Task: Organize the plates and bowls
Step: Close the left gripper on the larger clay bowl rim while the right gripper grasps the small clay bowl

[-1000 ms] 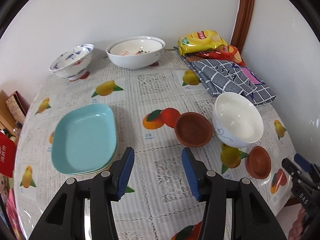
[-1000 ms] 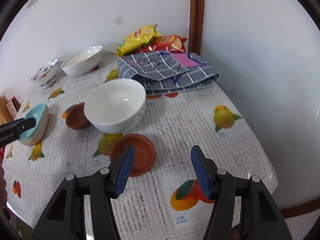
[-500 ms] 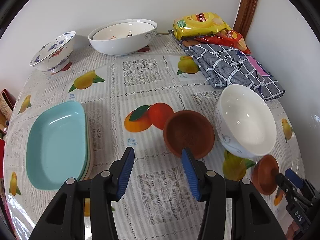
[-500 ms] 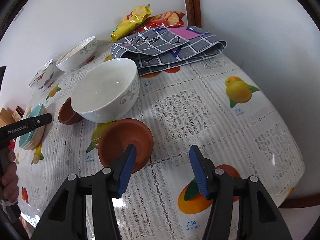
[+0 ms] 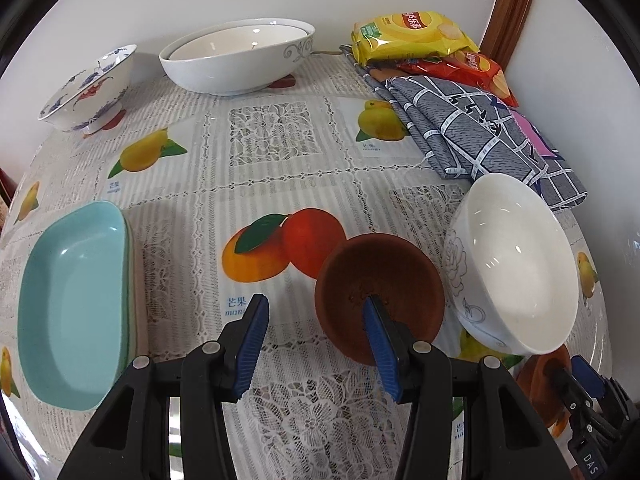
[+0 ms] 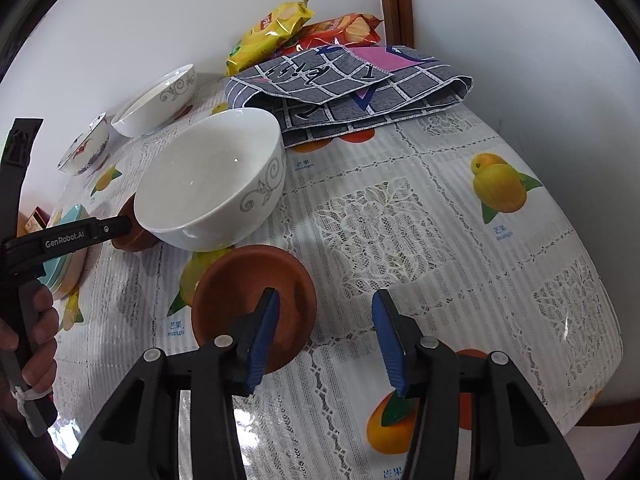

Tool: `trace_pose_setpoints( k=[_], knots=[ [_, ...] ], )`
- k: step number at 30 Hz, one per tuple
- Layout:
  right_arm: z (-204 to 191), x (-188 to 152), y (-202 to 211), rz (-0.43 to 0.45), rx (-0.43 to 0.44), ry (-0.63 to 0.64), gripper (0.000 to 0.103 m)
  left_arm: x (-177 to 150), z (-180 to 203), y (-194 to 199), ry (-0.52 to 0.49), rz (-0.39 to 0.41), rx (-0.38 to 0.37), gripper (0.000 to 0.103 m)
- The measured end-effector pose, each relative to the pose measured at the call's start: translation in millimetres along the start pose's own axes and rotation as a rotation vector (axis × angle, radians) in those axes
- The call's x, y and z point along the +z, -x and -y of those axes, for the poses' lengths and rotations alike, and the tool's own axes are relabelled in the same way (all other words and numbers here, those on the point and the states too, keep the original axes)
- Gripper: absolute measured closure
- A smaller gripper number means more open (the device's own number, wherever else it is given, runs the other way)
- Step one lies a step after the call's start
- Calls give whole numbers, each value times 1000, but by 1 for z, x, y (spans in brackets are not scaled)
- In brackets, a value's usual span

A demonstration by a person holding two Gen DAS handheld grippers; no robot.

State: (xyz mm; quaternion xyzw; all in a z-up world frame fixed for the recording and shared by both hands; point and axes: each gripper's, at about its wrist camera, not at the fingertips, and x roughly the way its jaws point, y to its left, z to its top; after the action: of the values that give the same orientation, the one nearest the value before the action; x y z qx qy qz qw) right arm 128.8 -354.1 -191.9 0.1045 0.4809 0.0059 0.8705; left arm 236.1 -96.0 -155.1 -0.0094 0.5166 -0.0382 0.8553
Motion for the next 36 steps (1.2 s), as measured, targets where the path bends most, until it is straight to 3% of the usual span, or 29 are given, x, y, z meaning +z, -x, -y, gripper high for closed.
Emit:
trace_pose_setpoints(
  k=[6, 10, 20, 27, 36],
  knots=[
    [-4, 0, -9, -13, -7, 12, 61, 1, 1, -9, 5, -3, -9, 56],
    [-4, -1, -13, -15, -8, 6, 64, 2, 2, -14, 8, -18, -22, 69],
    [-10, 2, -16, -22, 7, 24, 87, 2, 4, -16, 12, -10, -62, 86],
    [-13, 0, -11, -6, 9, 15, 92, 0, 1, -11, 20, -9, -68, 93],
    [-18, -1, 4, 27, 22, 7, 95, -8, 2, 11, -10, 21, -74, 95]
  ],
)
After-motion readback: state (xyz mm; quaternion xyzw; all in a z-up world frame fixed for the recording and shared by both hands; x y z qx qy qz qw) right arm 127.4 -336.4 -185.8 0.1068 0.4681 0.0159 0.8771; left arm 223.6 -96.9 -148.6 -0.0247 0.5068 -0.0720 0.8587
